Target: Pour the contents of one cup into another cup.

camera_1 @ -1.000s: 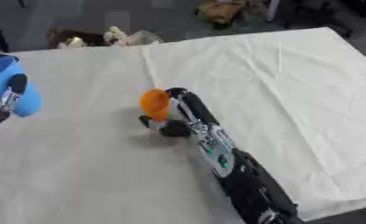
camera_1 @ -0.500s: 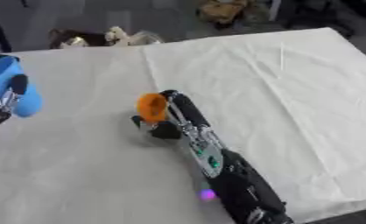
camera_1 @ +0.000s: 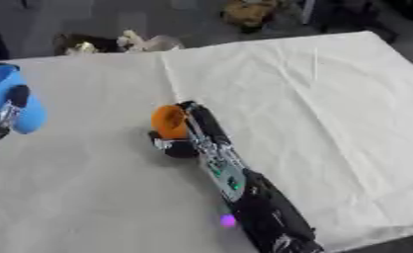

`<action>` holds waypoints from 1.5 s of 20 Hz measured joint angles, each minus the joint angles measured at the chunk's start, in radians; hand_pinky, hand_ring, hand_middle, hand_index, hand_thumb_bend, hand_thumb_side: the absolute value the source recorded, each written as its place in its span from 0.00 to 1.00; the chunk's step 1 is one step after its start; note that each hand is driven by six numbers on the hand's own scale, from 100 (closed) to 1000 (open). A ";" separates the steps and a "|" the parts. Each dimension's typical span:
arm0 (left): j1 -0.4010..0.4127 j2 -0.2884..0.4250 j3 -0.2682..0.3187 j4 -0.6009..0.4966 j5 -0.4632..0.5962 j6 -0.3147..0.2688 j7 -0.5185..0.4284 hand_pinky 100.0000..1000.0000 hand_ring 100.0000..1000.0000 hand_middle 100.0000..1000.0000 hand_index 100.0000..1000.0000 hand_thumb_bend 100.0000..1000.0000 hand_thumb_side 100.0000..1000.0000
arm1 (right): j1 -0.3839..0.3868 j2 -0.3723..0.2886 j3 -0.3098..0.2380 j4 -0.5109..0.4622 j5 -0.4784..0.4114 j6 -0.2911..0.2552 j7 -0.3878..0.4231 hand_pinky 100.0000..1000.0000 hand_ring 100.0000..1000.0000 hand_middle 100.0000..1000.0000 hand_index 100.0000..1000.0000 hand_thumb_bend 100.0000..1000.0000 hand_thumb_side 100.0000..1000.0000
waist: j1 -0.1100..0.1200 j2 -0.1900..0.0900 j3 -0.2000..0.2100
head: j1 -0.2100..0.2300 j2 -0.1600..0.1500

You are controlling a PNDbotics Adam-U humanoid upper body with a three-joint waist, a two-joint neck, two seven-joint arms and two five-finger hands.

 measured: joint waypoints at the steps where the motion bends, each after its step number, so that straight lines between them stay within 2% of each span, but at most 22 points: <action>1: 0.000 0.000 0.000 0.000 0.000 0.000 -0.001 0.13 0.00 0.03 0.67 0.00 0.45 | -0.004 -0.002 0.000 -0.011 -0.008 0.008 -0.002 0.71 0.74 0.17 0.37 0.00 0.00 | 0.000 0.000 0.000 | 0.000 0.000; 6: 0.004 0.002 -0.008 0.002 -0.003 -0.006 -0.016 0.13 0.00 0.03 0.66 0.00 0.43 | -0.052 -0.032 0.012 -0.070 -0.037 0.048 0.020 0.71 0.74 0.17 0.37 0.00 0.00 | -0.007 -0.002 -0.003 | 0.000 0.000; 15: 0.018 0.011 -0.094 0.024 -0.021 -0.045 -0.095 0.12 0.00 0.03 0.64 0.00 0.39 | -0.198 -0.080 0.028 -0.112 -0.029 0.099 0.091 0.73 0.74 0.19 0.39 0.00 0.00 | -0.020 -0.012 -0.009 | 0.000 0.000; 19: 0.014 0.011 -0.135 0.034 -0.029 -0.066 -0.132 0.12 0.00 0.03 0.64 0.00 0.38 | -0.250 -0.080 0.045 -0.111 -0.001 0.095 0.130 0.73 0.74 0.19 0.40 0.00 0.00 | -0.027 -0.012 -0.002 | 0.000 0.000; 20: 0.010 0.011 -0.144 0.034 -0.031 -0.072 -0.141 0.12 0.00 0.03 0.64 0.00 0.34 | -0.263 -0.078 0.051 -0.111 0.009 0.092 0.140 0.74 0.74 0.19 0.40 0.00 0.00 | -0.029 -0.012 0.001 | 0.000 0.000; 22: 0.005 0.011 -0.162 0.035 -0.034 -0.081 -0.156 0.12 0.00 0.03 0.64 0.00 0.37 | -0.284 -0.077 0.061 -0.108 0.033 0.083 0.158 0.74 0.74 0.19 0.41 0.00 0.00 | -0.031 -0.013 0.007 | -0.002 0.000; 23: 0.002 0.011 -0.171 0.035 -0.035 -0.087 -0.163 0.12 0.00 0.03 0.64 0.00 0.31 | -0.294 -0.075 0.066 -0.105 0.046 0.078 0.166 0.74 0.74 0.19 0.41 0.00 0.00 | -0.032 -0.013 0.009 | -0.003 0.000; 24: 0.000 0.011 -0.179 0.035 -0.035 -0.091 -0.170 0.12 0.00 0.03 0.64 0.00 0.37 | -0.302 -0.071 0.071 -0.103 0.059 0.073 0.174 0.74 0.74 0.20 0.42 0.00 0.00 | -0.033 -0.013 0.009 | -0.004 0.000; 30: -0.006 0.013 -0.197 0.040 -0.048 -0.106 -0.184 0.13 0.00 0.05 0.63 0.00 0.38 | -0.337 -0.056 0.093 -0.105 0.148 0.036 0.211 0.76 0.75 0.21 0.43 0.00 0.00 | -0.043 -0.013 0.013 | -0.007 0.000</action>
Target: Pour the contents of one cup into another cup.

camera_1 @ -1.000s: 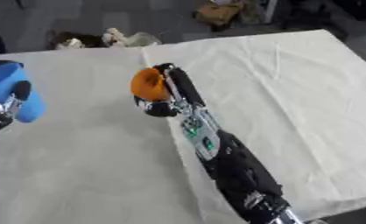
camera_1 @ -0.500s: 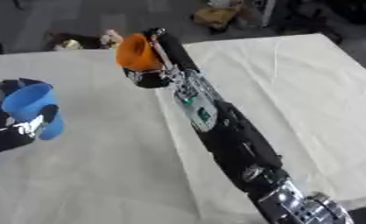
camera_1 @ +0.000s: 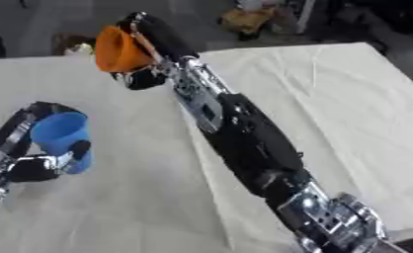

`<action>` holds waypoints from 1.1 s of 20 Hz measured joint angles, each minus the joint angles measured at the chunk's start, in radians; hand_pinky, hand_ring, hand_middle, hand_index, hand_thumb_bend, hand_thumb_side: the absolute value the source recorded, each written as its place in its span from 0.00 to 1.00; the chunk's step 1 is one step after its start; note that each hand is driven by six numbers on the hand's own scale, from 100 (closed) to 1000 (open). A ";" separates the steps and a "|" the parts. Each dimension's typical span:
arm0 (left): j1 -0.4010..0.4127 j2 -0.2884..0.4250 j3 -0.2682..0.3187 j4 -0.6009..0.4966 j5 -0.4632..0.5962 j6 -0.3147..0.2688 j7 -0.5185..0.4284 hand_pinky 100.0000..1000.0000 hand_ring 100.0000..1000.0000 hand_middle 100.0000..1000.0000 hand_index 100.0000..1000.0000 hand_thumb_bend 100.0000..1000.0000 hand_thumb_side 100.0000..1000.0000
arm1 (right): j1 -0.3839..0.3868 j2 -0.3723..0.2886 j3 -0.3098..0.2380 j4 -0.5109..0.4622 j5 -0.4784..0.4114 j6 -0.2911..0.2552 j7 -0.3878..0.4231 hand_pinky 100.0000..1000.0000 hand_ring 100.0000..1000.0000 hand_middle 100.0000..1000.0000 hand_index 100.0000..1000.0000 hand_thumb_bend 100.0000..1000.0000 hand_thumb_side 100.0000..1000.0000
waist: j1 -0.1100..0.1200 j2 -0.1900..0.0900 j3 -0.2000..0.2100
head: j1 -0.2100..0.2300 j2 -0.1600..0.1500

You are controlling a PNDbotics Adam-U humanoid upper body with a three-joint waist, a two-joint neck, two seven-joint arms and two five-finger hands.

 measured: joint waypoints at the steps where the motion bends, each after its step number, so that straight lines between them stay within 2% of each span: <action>1: -0.001 0.002 0.000 0.000 -0.003 -0.002 0.002 0.14 0.00 0.05 0.63 0.00 0.38 | -0.004 0.000 0.002 -0.001 0.013 -0.004 0.004 0.76 0.75 0.21 0.44 0.00 0.00 | 0.000 0.000 0.000 | 0.000 0.000; 9: -0.002 0.006 0.000 0.001 -0.021 -0.014 0.014 0.14 0.00 0.05 0.63 0.00 0.38 | -0.024 -0.004 0.019 -0.035 0.075 -0.036 0.030 0.77 0.75 0.22 0.45 0.00 0.00 | -0.008 0.000 0.000 | 0.000 0.000; 22: -0.004 0.012 0.000 0.036 -0.043 -0.020 0.021 0.15 0.00 0.05 0.63 0.00 0.37 | -0.040 -0.032 0.070 -0.167 0.079 -0.081 0.098 0.78 0.75 0.24 0.49 0.08 0.00 | -0.018 -0.002 -0.014 | 0.001 0.000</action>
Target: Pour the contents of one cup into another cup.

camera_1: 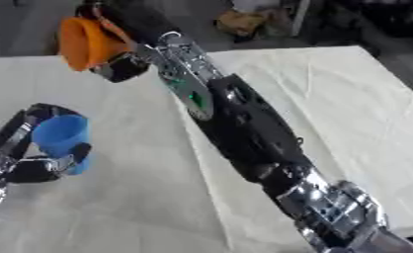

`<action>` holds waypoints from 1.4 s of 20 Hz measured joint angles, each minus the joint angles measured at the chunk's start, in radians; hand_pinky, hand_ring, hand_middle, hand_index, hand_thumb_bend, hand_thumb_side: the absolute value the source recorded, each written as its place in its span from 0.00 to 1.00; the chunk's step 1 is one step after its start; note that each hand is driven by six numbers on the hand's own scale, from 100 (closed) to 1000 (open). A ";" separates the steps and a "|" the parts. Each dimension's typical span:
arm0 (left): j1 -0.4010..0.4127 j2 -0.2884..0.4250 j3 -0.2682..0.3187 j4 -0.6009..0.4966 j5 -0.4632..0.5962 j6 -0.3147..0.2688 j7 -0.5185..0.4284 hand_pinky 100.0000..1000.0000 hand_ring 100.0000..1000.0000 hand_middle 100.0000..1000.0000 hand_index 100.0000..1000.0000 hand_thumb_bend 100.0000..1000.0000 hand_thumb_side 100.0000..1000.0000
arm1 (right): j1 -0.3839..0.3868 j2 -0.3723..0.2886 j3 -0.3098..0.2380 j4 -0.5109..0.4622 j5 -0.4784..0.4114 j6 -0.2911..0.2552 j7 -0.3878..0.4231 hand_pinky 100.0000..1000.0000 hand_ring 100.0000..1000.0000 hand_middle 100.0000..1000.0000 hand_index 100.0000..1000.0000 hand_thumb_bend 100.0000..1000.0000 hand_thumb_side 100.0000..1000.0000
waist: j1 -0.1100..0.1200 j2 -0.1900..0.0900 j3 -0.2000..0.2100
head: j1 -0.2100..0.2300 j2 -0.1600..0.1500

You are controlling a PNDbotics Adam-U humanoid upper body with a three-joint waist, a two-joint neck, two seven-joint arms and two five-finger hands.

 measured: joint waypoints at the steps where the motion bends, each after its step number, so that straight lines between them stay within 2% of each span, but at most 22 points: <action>1: 0.000 0.001 0.000 0.001 -0.001 -0.001 0.000 0.15 0.00 0.05 0.63 0.00 0.37 | 0.000 0.000 0.004 -0.009 0.004 -0.005 0.006 0.78 0.75 0.24 0.49 0.09 0.00 | 0.000 -0.001 0.000 | 0.000 0.000; 14: -0.006 0.002 0.000 0.000 -0.005 -0.010 -0.006 0.15 0.00 0.05 0.61 0.00 0.36 | 0.000 0.001 0.035 -0.030 0.093 -0.065 0.044 0.79 0.75 0.26 0.53 0.16 0.00 | 0.003 -0.004 0.002 | -0.001 0.000; 18: -0.006 0.002 0.000 0.000 -0.012 -0.011 -0.007 0.15 0.00 0.05 0.60 0.00 0.36 | 0.000 0.001 0.042 -0.026 0.125 -0.084 0.044 0.79 0.75 0.27 0.54 0.21 0.00 | 0.003 -0.004 0.002 | -0.001 0.000; 19: -0.006 0.002 0.000 0.000 -0.013 -0.011 -0.007 0.15 0.00 0.05 0.60 0.00 0.36 | 0.000 0.002 0.044 -0.024 0.133 -0.090 0.044 0.79 0.75 0.27 0.54 0.18 0.00 | 0.003 -0.005 0.002 | -0.001 0.000; 28: -0.006 0.002 0.000 0.000 -0.023 -0.013 -0.006 0.15 0.00 0.05 0.60 0.00 0.36 | 0.000 0.008 0.052 -0.018 0.188 -0.120 0.040 0.80 0.75 0.29 0.57 0.22 0.00 | 0.006 -0.006 0.001 | -0.002 0.000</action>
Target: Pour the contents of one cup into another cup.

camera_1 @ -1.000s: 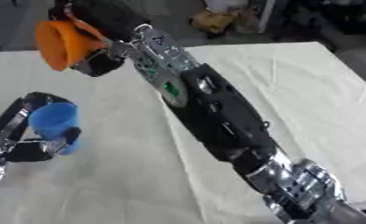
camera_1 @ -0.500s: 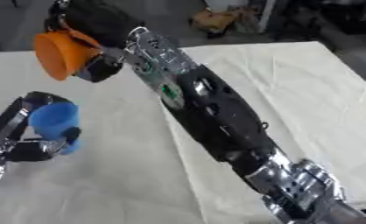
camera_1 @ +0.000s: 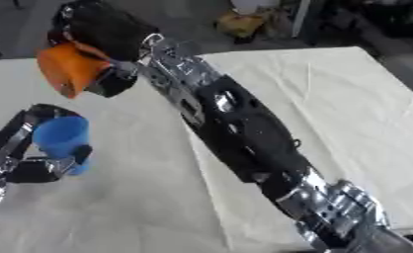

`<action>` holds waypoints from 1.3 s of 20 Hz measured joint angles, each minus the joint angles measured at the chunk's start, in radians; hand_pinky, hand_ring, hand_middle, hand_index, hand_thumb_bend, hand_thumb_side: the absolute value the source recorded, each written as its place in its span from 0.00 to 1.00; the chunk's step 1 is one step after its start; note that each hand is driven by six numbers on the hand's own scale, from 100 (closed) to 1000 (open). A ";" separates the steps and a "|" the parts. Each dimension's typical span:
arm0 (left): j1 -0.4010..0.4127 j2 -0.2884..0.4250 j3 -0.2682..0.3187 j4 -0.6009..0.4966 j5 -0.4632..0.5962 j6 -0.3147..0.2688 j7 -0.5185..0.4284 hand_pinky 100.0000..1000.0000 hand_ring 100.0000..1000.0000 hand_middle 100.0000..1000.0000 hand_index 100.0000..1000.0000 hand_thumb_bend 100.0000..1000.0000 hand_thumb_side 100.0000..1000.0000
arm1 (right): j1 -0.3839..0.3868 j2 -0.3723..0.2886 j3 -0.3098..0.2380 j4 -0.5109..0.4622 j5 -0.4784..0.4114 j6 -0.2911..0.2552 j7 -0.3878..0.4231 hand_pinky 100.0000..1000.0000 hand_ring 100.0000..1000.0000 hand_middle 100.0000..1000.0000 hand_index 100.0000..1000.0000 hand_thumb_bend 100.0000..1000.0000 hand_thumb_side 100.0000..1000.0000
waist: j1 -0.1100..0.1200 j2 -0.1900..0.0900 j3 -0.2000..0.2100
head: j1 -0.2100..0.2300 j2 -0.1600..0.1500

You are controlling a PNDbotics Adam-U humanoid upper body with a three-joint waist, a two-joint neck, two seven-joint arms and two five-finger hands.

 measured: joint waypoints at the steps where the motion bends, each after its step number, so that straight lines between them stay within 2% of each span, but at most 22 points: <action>1: 0.000 0.000 0.000 0.000 0.000 0.000 0.000 0.15 0.00 0.05 0.60 0.00 0.36 | 0.000 0.001 0.000 0.000 0.006 -0.003 0.000 0.80 0.75 0.29 0.58 0.23 0.00 | 0.000 0.000 0.000 | 0.000 0.000; 10: 0.000 0.000 0.000 0.000 0.000 -0.001 -0.005 0.15 0.00 0.06 0.61 0.00 0.36 | 0.000 0.002 0.000 0.000 0.055 -0.027 -0.005 0.80 0.75 0.30 0.58 0.24 0.00 | 0.000 0.000 -0.001 | -0.001 0.000; 20: 0.000 0.000 0.000 0.000 0.000 0.000 -0.008 0.15 0.00 0.06 0.61 0.00 0.36 | 0.000 0.002 0.000 0.000 0.066 -0.036 -0.009 0.80 0.75 0.30 0.59 0.26 0.00 | 0.000 0.000 -0.001 | -0.001 0.000; 23: 0.000 0.000 0.000 -0.003 -0.003 -0.001 -0.008 0.15 0.00 0.06 0.60 0.00 0.36 | 0.000 0.002 0.000 -0.001 0.068 -0.035 -0.010 0.80 0.75 0.28 0.56 0.21 0.00 | 0.000 0.000 -0.001 | -0.001 0.000; 26: 0.000 0.000 0.000 -0.008 -0.017 -0.008 -0.001 0.15 0.00 0.06 0.61 0.00 0.36 | 0.004 0.002 -0.008 0.000 0.046 -0.016 -0.022 0.78 0.75 0.25 0.50 0.09 0.00 | 0.003 0.000 0.000 | -0.001 0.000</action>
